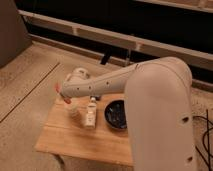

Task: Place the pepper in the ceramic cup

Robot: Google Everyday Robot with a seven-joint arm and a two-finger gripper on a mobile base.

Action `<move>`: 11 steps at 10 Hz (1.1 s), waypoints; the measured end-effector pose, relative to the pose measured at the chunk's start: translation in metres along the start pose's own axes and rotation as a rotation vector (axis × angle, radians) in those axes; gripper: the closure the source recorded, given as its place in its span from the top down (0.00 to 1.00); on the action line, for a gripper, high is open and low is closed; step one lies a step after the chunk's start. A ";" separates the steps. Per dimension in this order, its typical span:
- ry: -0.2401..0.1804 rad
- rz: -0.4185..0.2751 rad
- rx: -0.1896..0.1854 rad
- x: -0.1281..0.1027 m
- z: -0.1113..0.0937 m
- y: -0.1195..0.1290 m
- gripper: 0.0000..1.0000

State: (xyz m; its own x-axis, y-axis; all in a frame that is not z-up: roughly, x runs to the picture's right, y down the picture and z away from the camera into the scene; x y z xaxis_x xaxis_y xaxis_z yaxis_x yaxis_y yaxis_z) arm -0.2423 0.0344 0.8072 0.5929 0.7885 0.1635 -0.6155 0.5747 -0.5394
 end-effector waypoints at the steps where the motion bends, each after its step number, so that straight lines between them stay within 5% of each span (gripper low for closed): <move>1: -0.008 -0.001 0.003 -0.001 -0.001 -0.001 0.00; 7: -0.031 -0.020 -0.020 -0.002 0.000 0.008 0.05; 11: -0.033 -0.020 -0.021 0.001 0.000 0.006 0.48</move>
State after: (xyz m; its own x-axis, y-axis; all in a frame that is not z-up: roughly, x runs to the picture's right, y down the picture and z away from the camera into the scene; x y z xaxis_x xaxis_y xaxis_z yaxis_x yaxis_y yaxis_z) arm -0.2454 0.0388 0.8040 0.5874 0.7837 0.2020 -0.5922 0.5864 -0.5527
